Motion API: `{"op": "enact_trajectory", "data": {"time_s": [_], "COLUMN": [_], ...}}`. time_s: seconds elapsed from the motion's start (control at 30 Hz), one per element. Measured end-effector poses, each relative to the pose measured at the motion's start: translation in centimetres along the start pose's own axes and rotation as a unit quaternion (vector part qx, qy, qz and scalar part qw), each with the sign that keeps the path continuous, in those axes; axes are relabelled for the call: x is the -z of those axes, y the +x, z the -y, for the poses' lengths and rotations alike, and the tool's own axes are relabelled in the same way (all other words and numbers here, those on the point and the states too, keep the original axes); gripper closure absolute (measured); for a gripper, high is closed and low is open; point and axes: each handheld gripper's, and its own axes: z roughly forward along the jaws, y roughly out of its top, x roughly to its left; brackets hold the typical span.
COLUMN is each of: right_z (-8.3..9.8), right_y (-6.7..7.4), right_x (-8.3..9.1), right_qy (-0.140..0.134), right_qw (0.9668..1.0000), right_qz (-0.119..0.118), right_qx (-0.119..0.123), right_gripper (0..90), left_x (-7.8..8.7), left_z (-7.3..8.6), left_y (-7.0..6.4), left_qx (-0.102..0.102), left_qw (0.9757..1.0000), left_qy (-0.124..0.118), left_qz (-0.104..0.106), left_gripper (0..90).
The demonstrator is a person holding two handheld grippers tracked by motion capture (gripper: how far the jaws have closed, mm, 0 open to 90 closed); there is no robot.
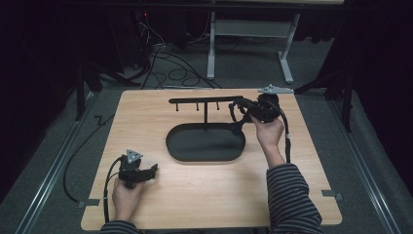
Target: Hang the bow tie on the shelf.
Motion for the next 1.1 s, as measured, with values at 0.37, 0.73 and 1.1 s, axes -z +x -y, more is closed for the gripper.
{"op": "enact_trajectory", "data": {"time_s": [0.37,0.73,1.1], "right_z": [0.0,-0.1,0.4], "right_y": [0.0,-0.3,-0.7], "right_x": [0.1,1.4,2.8], "right_qy": [0.001,-0.001,-0.003], "right_qw": [1.0000,1.0000,0.9999], "right_qz": [-0.004,-0.007,-0.009], "right_qx": [-0.002,-0.001,-0.004], "right_gripper": [86.6,84.4,77.9], "left_x": [0.0,0.0,0.0], "left_z": [0.0,0.0,0.0], "left_y": [0.0,0.0,0.0], "left_qx": [0.000,0.000,-0.001], "left_qw": [1.0000,1.0000,1.0000], "left_qy": [0.000,0.000,0.000], "left_qz": [0.000,-0.001,-0.001], "left_gripper": [20.0,19.9,19.9]}}
